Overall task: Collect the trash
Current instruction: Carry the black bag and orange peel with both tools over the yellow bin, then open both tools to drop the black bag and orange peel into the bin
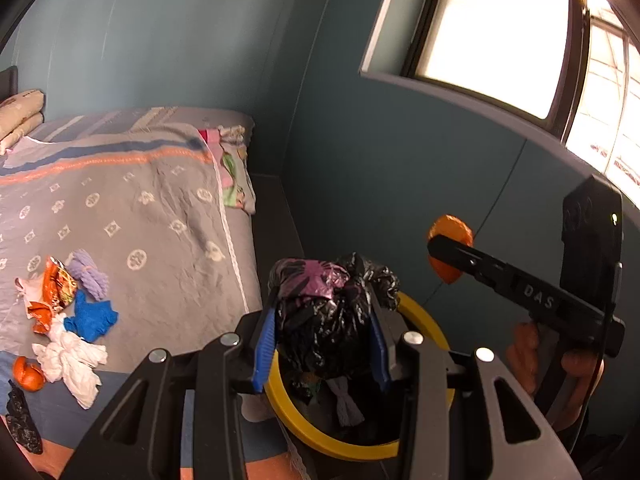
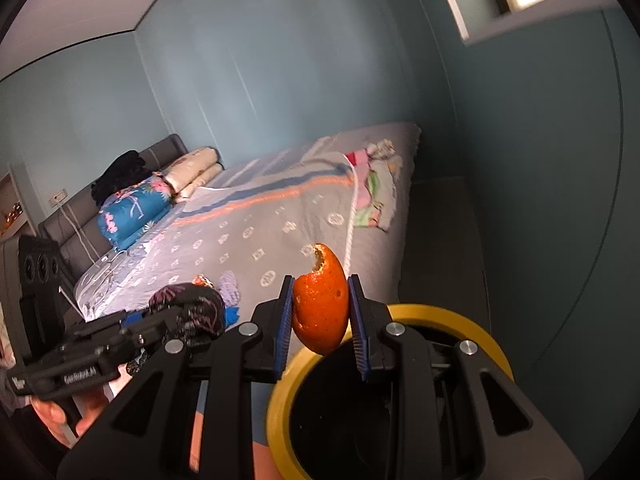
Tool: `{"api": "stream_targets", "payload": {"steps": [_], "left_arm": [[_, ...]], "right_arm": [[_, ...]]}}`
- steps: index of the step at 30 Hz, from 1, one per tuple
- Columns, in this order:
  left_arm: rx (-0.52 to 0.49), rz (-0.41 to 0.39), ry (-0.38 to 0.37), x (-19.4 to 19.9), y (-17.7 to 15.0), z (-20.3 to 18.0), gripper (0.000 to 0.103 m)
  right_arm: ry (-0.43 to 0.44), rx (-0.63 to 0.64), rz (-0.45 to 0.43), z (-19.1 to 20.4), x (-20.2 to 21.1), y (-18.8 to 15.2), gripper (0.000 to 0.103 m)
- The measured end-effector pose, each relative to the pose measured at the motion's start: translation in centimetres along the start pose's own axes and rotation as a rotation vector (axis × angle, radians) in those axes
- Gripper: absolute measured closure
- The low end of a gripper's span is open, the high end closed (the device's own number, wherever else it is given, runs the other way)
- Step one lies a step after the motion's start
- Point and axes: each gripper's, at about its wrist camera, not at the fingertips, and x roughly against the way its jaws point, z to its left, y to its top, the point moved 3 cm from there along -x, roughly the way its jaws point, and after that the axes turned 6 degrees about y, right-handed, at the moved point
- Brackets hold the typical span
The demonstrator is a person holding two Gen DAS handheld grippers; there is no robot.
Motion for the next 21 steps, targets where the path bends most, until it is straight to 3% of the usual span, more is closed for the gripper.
{"api": "stream_targets", "payload": {"steps": [10,21], "left_arm": [[-0.029,0.121,-0.009,-4.4,-2.7,-1.3,0.066],[-0.048,0.177,-0.029,-6.6,-3.9,-2.4,0.061]], "right_arm": [[-0.013,-0.094,0.080,-3.6,-3.2,-1.8,0.077],[-0.028,-0.156,0.115,-5.6,-5.2,-3.2,0.070]]}}
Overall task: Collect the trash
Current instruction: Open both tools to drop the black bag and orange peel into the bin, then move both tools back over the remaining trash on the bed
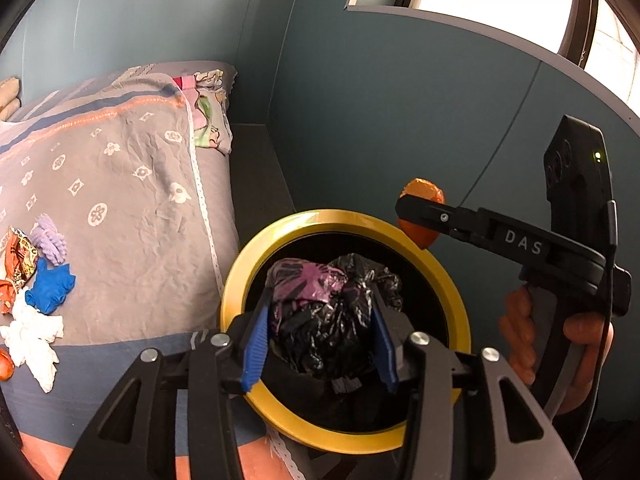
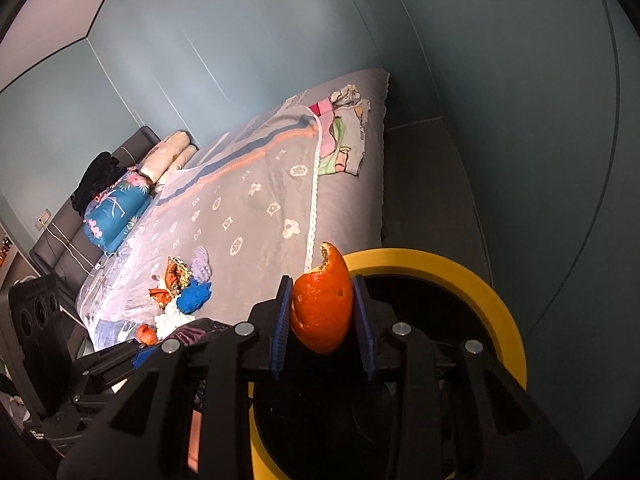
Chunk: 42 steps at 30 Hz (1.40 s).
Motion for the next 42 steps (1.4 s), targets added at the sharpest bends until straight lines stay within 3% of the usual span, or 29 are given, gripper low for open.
{"api": "stream_targets", "payload": {"steps": [6,9,15,24,31,36,42], "left_arm": [[0.008,-0.003,0.001,0.2,-0.2,0.2,0.046],[0.021,-0.020,0.008,0.7,-0.2,0.5,0.030],[0.045,-0.073,0.048,2.4,0.1,1.7,0.015],[0.088,-0.177,0.185,6.8,0.7,5.8,0.011],[0.128,-0.259,0.290,10.9,0.7,9.3,0.008],[0.163,-0.281,0.377,13.6,0.0,12.3,0.008],[0.212,-0.295,0.466,16.2,-1.5,15.7,0.008]], "right_arm": [[-0.017,-0.031,-0.019,-0.6,-0.1,0.2,0.057],[-0.023,-0.045,-0.037,-0.9,0.2,0.4,0.054],[0.007,-0.036,-0.072,-0.4,0.8,0.8,0.048],[0.110,0.048,-0.097,3.8,0.4,1.6,0.041],[0.187,0.160,-0.090,9.6,-0.8,2.2,0.035],[0.239,0.215,-0.080,13.4,-1.6,2.0,0.029],[0.287,0.287,-0.060,17.7,-3.0,1.6,0.029]]}}
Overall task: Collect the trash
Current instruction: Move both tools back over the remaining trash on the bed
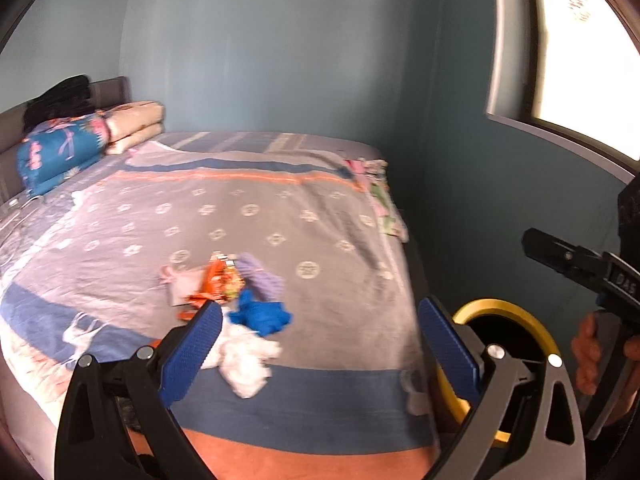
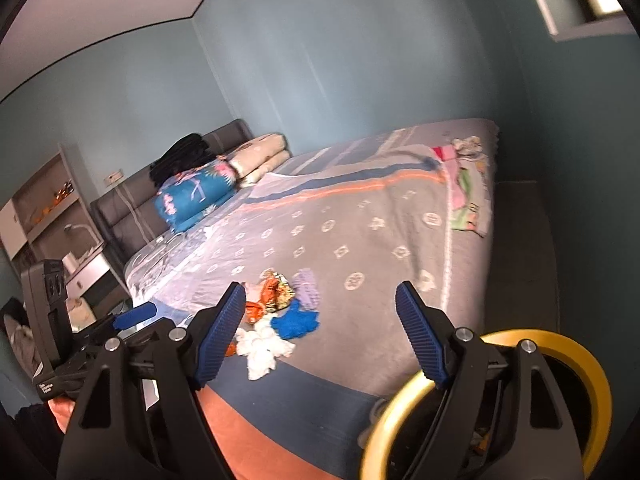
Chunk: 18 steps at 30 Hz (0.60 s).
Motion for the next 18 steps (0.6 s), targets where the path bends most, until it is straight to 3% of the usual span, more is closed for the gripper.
{"api": "stream_targets", "payload": {"steps": [18], "left_arm": [[0.126,0.056,0.226,-0.6,-3.2,12.5,0.008]], "right_arm": [[0.073,0.135,0.154,7.7,-8.8,-1.6,0.029]]}}
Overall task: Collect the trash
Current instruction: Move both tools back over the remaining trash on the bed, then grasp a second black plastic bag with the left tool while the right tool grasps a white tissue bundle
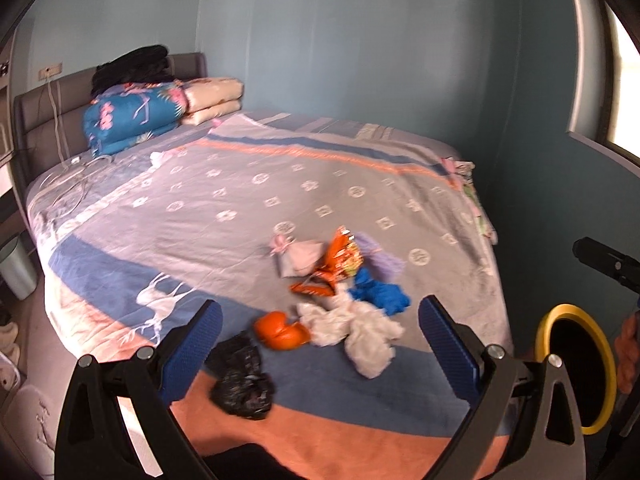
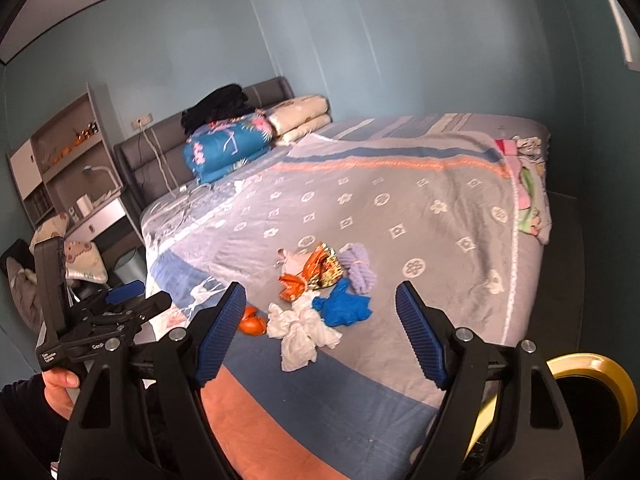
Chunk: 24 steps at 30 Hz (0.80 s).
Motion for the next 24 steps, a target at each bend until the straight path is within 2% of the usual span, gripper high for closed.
{"api": "stream_targets", "payload": {"steps": [11,24], "left_arm": [[0.064,0.100,0.071,-3.4,-3.1,5.4,0.008],[0.115,0.220,0.082,-7.6,-6.2,8.1,0.008]], "right_arm": [[0.026,0.025,0.097,2.0,-7.1,-1.1,0.029],[-0.013,0.025,0.277,2.2,-16.8,-4.0,0.029]]}}
